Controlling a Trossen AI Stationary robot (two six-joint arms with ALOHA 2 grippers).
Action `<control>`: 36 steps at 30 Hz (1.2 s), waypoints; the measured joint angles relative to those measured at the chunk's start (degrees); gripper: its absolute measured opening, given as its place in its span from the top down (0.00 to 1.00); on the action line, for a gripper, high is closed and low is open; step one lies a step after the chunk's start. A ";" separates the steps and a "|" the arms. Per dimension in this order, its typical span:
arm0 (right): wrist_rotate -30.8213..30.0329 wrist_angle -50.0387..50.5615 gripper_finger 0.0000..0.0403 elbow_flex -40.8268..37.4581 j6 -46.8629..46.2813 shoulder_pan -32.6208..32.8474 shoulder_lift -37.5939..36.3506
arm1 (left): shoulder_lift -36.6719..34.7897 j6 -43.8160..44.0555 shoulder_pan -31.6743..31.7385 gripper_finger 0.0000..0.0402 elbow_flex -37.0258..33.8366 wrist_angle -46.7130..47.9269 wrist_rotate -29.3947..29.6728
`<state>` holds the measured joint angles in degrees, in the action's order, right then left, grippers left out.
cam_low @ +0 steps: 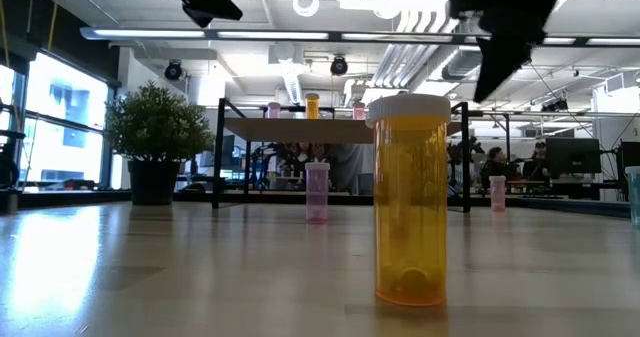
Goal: Pick and place medicine bottles onto shelf by color
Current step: Put the left blue pill bottle aligned with the other blue pill bottle on the shelf
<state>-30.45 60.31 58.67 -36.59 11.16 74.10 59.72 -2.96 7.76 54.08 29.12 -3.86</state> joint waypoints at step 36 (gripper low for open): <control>-11.96 -34.14 0.46 -6.68 -47.41 18.53 15.53 | 0.04 -1.77 0.03 0.46 -0.04 0.17 7.12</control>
<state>-42.42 26.18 51.99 -84.01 29.69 89.63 59.77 -4.73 7.79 54.04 29.30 3.26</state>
